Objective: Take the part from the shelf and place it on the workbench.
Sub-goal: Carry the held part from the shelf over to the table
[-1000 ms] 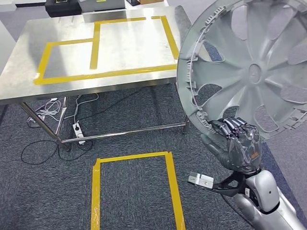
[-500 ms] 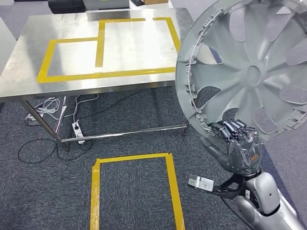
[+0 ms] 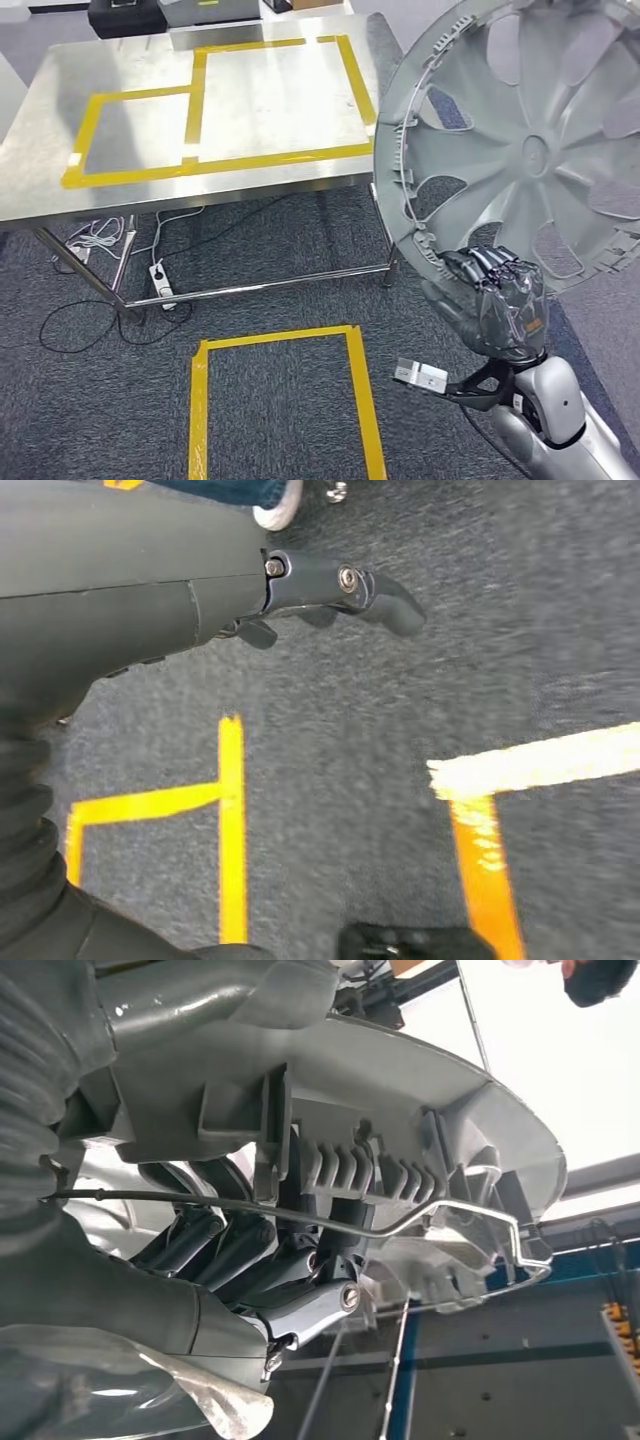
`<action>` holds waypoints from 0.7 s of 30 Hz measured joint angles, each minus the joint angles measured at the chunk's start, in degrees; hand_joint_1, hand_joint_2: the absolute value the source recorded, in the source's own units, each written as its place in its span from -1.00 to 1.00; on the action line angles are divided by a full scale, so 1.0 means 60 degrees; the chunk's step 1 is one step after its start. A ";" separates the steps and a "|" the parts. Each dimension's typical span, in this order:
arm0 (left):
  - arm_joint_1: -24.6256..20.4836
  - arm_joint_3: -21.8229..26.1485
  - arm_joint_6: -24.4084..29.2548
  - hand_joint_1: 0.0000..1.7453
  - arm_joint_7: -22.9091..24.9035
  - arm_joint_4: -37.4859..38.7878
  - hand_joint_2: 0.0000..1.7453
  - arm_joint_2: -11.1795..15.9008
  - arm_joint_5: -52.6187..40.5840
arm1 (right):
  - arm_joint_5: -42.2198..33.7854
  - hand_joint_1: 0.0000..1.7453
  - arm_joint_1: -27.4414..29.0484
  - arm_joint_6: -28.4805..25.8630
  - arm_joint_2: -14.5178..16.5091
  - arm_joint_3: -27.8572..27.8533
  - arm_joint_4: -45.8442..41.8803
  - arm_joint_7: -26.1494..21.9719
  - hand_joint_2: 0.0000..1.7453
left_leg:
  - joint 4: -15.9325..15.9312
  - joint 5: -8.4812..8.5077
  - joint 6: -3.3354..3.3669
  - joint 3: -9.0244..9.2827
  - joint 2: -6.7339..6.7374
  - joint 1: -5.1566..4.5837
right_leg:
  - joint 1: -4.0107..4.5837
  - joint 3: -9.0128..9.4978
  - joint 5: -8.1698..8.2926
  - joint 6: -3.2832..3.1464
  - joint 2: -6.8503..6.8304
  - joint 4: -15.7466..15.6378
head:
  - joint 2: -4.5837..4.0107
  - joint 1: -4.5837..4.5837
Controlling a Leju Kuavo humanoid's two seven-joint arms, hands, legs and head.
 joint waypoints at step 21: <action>0.0136 -0.0008 -0.0033 -1.00 0.0003 0.0000 1.00 -0.0018 -0.0083 | 0.0026 1.00 0.0023 0.0015 -0.0018 0.0088 0.0019 0.0023 1.00 | -0.0788 0.0407 0.0510 0.0325 -0.0044 0.0007 | 0.0010 -0.1008 -0.1286 0.0534 0.0003 0.2022 | -0.0002 0.0058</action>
